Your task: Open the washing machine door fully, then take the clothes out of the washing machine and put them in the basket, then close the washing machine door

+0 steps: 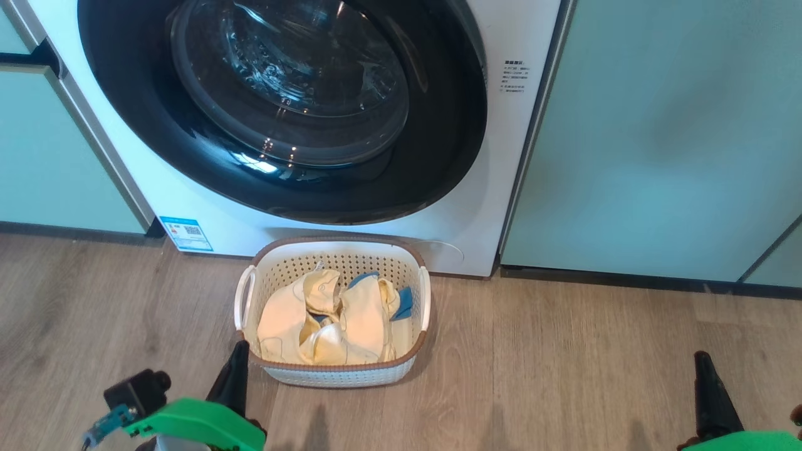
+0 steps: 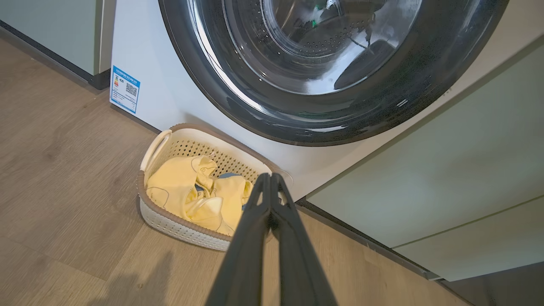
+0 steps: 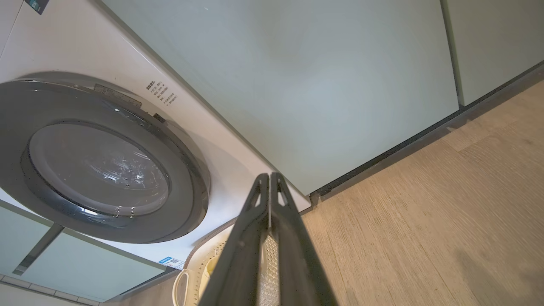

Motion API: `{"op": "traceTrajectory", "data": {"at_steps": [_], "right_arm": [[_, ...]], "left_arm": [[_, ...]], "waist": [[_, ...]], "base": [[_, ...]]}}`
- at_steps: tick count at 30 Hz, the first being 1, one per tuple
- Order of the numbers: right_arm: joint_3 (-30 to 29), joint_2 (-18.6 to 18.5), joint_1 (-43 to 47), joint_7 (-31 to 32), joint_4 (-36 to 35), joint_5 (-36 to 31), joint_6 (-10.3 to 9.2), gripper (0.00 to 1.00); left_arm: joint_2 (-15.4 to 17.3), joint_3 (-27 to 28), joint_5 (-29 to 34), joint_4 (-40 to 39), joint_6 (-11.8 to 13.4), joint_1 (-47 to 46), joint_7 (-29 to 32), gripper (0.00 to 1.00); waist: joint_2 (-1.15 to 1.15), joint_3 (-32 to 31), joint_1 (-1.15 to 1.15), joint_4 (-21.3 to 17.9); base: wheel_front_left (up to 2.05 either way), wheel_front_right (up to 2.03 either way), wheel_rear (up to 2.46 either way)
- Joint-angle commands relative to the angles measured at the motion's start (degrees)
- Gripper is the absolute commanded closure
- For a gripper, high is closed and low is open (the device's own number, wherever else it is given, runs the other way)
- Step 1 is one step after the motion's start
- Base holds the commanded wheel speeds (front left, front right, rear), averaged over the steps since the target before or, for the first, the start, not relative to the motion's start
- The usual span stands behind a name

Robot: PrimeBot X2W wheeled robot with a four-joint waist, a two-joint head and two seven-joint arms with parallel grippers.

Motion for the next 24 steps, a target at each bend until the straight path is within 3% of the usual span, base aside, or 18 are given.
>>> {"op": "traceTrajectory", "data": {"at_steps": [1,24], "right_arm": [[-0.08,-1.45,-3.16,0.54,-1.62,1.59,-0.07,1.0],[-1.12,-1.95,-5.87,4.3,-0.08,17.3,-0.1,1.0]], "left_arm": [[0.34,1.49,-1.48,-1.35,-0.25,-3.15,0.25,1.0],[0.03,2.83,-17.28,-0.5,-0.66,-5.26,4.29,1.0]], "waist": [[0.0,-0.02,0.0,0.02],[0.0,-0.46,0.0,0.38]], "base": [[0.0,0.0,0.0],[0.0,0.0,0.0]]}}
